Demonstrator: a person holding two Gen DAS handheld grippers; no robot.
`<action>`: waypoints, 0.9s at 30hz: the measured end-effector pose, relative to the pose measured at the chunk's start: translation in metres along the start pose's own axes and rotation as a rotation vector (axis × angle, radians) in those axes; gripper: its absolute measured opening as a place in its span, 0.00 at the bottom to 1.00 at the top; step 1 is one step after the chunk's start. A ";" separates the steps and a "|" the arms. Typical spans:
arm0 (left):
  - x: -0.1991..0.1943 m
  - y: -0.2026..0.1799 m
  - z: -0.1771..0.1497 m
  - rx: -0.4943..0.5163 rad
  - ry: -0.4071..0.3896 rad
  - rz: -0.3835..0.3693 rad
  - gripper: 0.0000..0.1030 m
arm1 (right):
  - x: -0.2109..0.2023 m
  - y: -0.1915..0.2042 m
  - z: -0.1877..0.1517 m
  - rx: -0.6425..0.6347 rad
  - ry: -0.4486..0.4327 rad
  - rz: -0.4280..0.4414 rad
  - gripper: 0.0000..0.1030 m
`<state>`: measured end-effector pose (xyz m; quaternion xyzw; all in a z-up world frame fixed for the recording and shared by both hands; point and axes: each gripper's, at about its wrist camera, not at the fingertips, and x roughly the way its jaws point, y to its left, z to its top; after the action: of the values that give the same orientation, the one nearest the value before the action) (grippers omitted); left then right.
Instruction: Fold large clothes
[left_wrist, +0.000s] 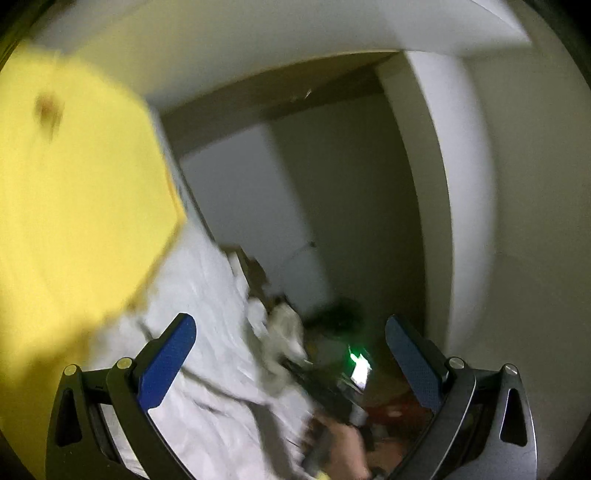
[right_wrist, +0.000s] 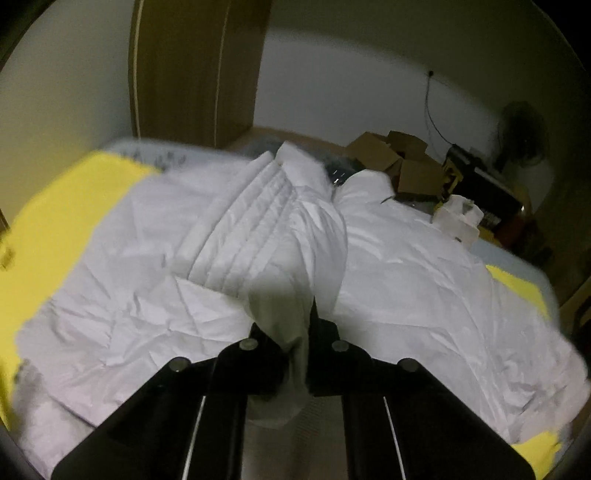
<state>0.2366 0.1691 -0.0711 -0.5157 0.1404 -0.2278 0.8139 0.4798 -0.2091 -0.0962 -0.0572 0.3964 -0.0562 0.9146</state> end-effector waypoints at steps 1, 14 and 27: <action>-0.004 -0.013 0.004 0.059 -0.012 0.024 1.00 | -0.007 -0.014 -0.001 0.036 -0.012 0.018 0.08; 0.003 -0.079 -0.026 0.309 0.101 0.161 1.00 | 0.016 -0.168 -0.078 0.559 0.068 0.259 0.67; -0.008 -0.078 -0.042 0.335 0.151 0.250 1.00 | 0.062 -0.196 -0.073 0.709 0.191 0.219 0.19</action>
<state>0.1929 0.1123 -0.0189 -0.3333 0.2241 -0.1831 0.8973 0.4573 -0.4163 -0.1614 0.3111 0.4396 -0.0970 0.8370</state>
